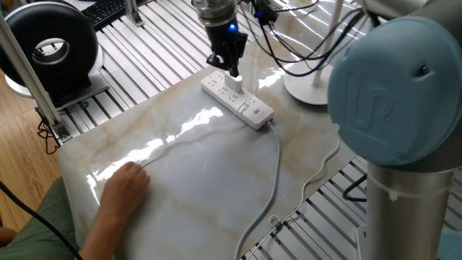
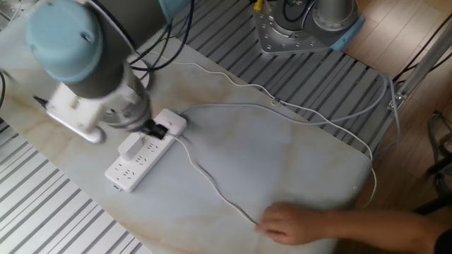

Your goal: Plug in the power cord of the desk lamp, turn on the socket, and light up the desk lamp

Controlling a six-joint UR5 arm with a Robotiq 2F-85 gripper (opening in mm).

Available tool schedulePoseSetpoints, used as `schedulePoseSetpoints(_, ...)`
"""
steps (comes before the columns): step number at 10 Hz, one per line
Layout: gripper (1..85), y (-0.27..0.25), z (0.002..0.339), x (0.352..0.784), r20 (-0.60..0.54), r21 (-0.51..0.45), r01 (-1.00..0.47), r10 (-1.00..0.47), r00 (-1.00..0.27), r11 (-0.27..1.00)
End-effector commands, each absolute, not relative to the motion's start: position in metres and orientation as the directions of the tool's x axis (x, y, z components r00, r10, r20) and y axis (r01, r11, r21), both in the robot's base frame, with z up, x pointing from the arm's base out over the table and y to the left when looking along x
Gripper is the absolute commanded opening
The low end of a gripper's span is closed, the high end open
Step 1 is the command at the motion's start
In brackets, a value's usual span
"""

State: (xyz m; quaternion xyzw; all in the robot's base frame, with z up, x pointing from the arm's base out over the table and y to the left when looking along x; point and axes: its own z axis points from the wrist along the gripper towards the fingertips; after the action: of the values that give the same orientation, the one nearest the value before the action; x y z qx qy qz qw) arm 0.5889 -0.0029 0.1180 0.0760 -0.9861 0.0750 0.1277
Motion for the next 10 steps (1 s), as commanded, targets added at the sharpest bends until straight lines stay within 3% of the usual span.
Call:
schedulePoseSetpoints(1, 1.0, 0.028, 0.121, 0.567, 0.305, -0.085, -0.249, -0.213, -0.928, 0.965)
schedulePoseSetpoints(5, 1.0, -0.017, 0.097, 0.536, 0.257, -0.043, -0.387, -0.364, -0.895, 0.921)
schedulePoseSetpoints(10, 1.0, -0.031, 0.082, 0.526, 0.178, 0.013, -0.431, -0.426, -0.887, 0.902)
